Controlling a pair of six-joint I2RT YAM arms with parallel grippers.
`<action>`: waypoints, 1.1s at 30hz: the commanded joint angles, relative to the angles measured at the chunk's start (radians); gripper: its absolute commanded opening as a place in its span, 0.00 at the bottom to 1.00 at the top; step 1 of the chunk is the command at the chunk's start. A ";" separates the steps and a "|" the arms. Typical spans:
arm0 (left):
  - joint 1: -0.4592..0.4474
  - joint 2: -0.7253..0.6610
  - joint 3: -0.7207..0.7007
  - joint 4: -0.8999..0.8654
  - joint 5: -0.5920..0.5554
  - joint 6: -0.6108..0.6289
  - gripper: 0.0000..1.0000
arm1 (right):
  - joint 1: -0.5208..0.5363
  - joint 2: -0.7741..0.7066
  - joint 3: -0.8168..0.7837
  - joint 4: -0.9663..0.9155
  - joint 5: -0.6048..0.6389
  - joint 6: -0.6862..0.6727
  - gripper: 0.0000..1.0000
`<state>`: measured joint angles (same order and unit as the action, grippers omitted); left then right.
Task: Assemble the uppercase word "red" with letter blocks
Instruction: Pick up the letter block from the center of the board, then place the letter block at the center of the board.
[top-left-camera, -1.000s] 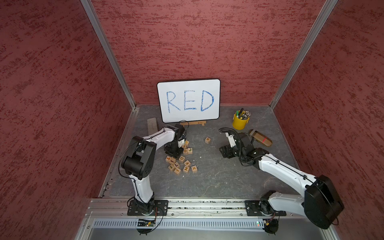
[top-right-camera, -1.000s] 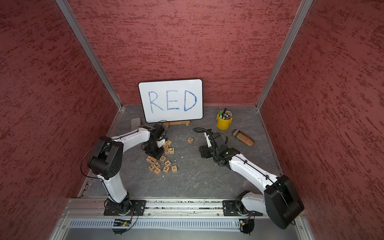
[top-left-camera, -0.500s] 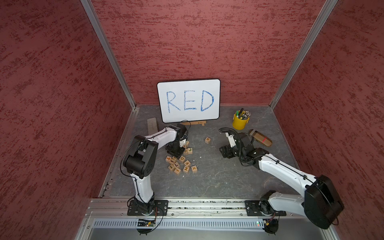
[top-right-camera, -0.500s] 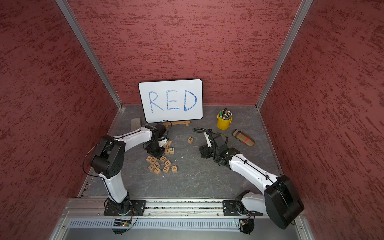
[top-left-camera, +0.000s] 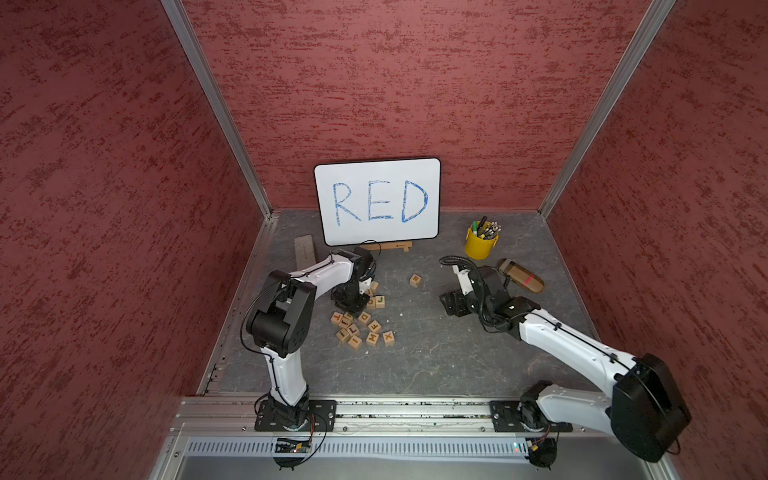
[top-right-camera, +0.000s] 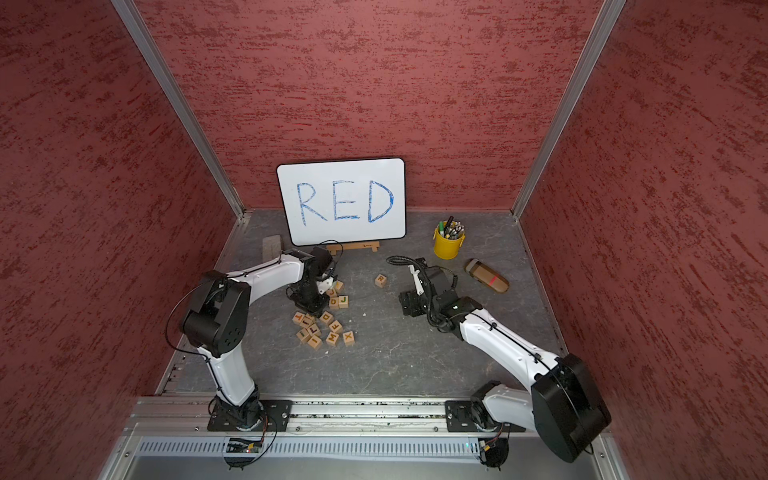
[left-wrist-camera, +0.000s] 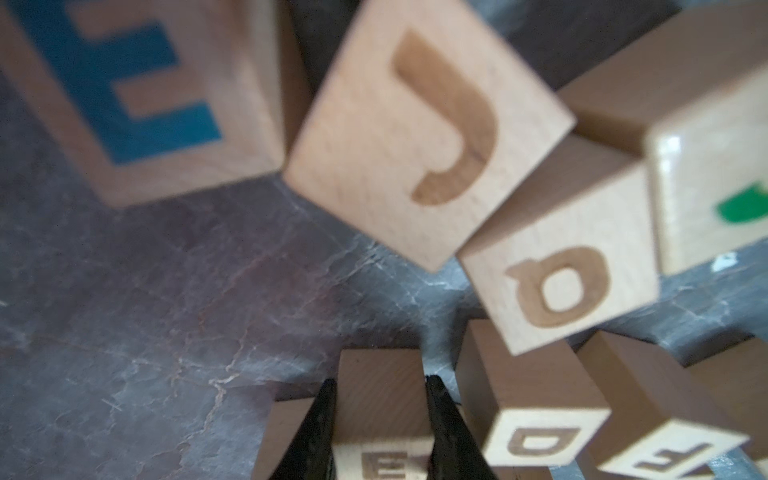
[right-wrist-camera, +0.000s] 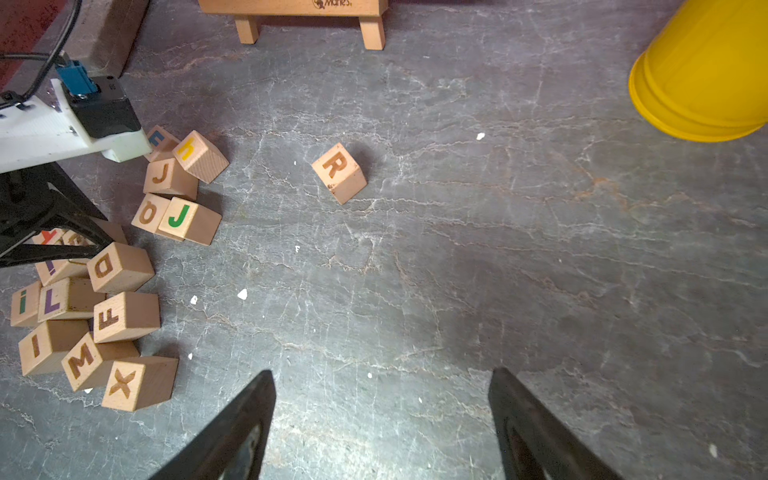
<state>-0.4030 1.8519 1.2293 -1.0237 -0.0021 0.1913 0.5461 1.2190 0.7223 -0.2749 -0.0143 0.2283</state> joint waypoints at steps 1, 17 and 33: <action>0.007 0.008 0.040 -0.015 0.004 -0.010 0.09 | -0.005 -0.018 0.005 0.016 0.023 0.006 0.82; -0.024 0.119 0.414 -0.152 0.051 -0.041 0.10 | -0.011 -0.025 0.065 -0.048 0.105 0.052 0.82; -0.229 0.441 0.946 -0.233 0.131 -0.084 0.10 | -0.127 -0.210 0.063 -0.170 0.240 0.152 0.82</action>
<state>-0.5926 2.2684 2.1128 -1.2327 0.1040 0.1215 0.4271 1.0363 0.7658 -0.4183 0.1871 0.3485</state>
